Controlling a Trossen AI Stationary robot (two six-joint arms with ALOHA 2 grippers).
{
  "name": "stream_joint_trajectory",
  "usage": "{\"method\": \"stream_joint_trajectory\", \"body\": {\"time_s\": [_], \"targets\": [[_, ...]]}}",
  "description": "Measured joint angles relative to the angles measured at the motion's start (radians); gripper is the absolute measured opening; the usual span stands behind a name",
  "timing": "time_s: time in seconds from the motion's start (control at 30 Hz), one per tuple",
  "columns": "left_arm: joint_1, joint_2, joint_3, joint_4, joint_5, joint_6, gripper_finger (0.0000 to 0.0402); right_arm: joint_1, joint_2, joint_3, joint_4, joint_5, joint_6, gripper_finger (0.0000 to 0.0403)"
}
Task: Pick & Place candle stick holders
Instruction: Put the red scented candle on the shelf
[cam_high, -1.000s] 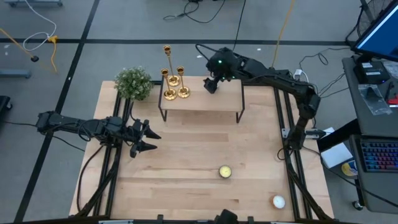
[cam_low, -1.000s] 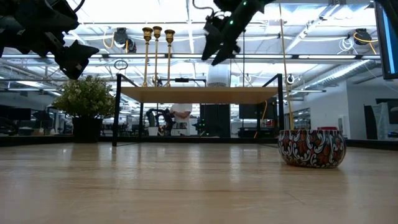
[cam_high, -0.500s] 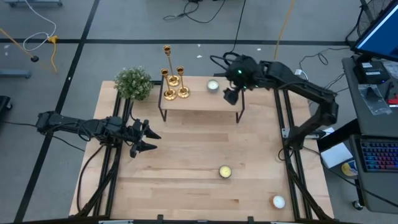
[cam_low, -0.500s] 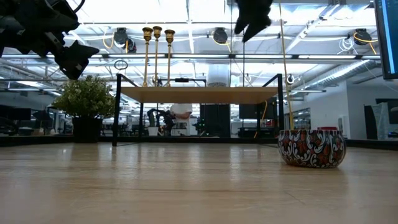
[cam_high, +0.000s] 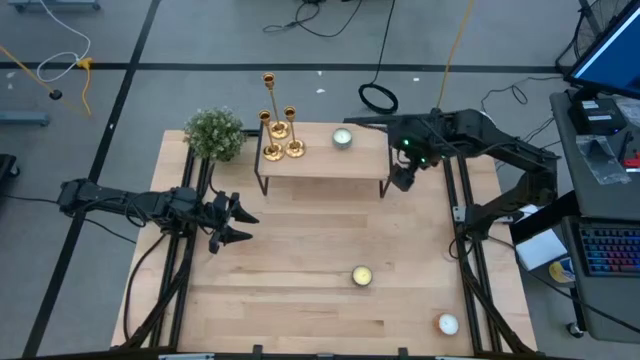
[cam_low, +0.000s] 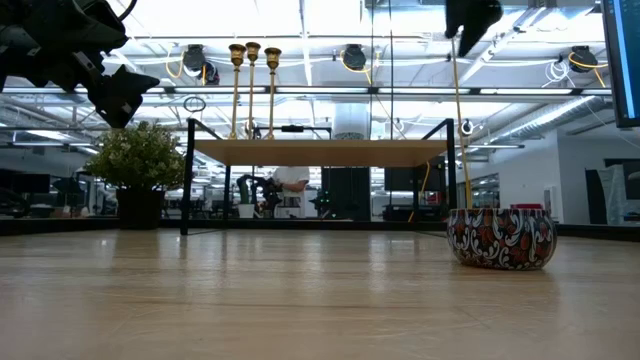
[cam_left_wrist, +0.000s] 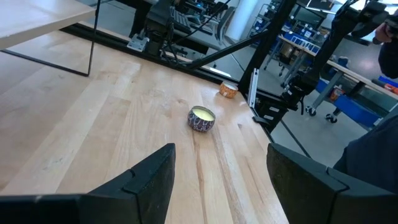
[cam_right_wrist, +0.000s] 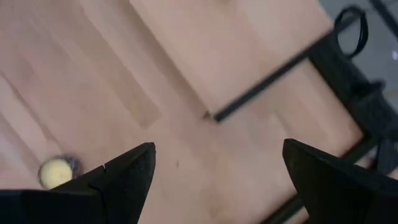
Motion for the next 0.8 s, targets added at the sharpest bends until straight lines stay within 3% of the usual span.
{"method": "stream_joint_trajectory", "body": {"time_s": [0.13, 0.37, 0.63, 0.8], "targets": [[0.0, 0.0, 0.0, 0.0, 0.0, 0.0, 0.0253, 0.06, -0.018, -0.001, -0.062, -0.003, 0.106, 0.0341], [0.0, 0.0, 0.0, -0.001, 0.0, 0.001, 0.0253, 0.177, -0.083, -0.083, -0.057, -0.13, 0.309, 0.0341], [0.0, 0.0, 0.0, -0.002, 0.0, 0.012, 0.0253, 0.301, -0.167, -0.347, -0.042, -0.149, 0.48, 0.0341], [0.0, 0.0, 0.0, -0.003, 0.0, 0.013, 0.0253, 0.352, -0.221, -0.539, 0.107, -0.184, 0.464, 0.0341]]}}
